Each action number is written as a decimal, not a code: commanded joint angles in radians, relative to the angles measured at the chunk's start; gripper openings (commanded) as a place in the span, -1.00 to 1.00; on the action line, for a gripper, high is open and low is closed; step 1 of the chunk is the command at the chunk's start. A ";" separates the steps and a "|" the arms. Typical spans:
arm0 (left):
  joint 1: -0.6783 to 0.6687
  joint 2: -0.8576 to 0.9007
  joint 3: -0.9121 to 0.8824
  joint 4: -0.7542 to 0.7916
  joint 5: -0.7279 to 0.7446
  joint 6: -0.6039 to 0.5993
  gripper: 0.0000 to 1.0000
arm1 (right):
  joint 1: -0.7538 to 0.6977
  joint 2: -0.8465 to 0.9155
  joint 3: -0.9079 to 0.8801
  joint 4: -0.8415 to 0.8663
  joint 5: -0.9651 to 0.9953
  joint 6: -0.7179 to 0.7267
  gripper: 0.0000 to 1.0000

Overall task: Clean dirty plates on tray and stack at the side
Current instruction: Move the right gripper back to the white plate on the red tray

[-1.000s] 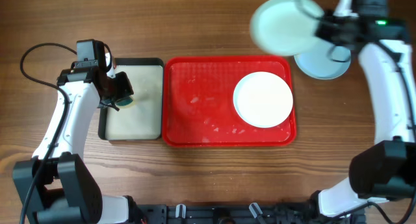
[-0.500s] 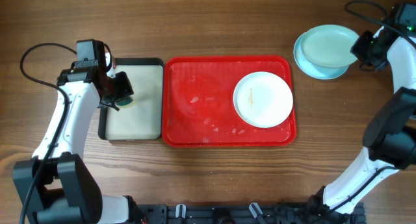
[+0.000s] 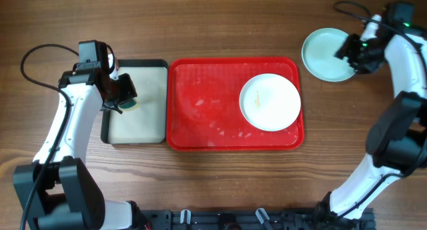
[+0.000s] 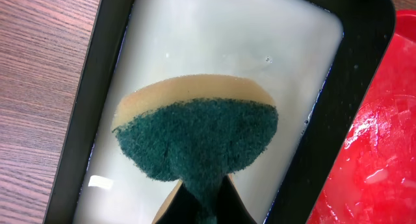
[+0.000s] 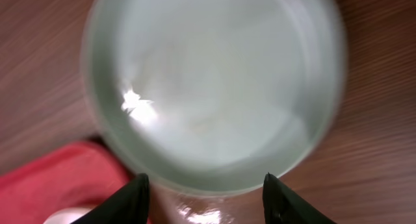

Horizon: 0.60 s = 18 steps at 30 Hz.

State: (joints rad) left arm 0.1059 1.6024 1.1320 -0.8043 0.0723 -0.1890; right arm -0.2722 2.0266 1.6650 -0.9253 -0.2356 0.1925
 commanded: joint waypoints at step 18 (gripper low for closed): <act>0.001 -0.026 -0.003 0.005 0.005 -0.010 -0.92 | 0.887 -0.046 0.010 -0.056 0.330 -0.011 0.17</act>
State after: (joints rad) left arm 0.1059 1.6024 1.1320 -0.8043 0.0723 -0.1890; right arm 0.5663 1.9934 1.6669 -0.9970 -0.0586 0.1917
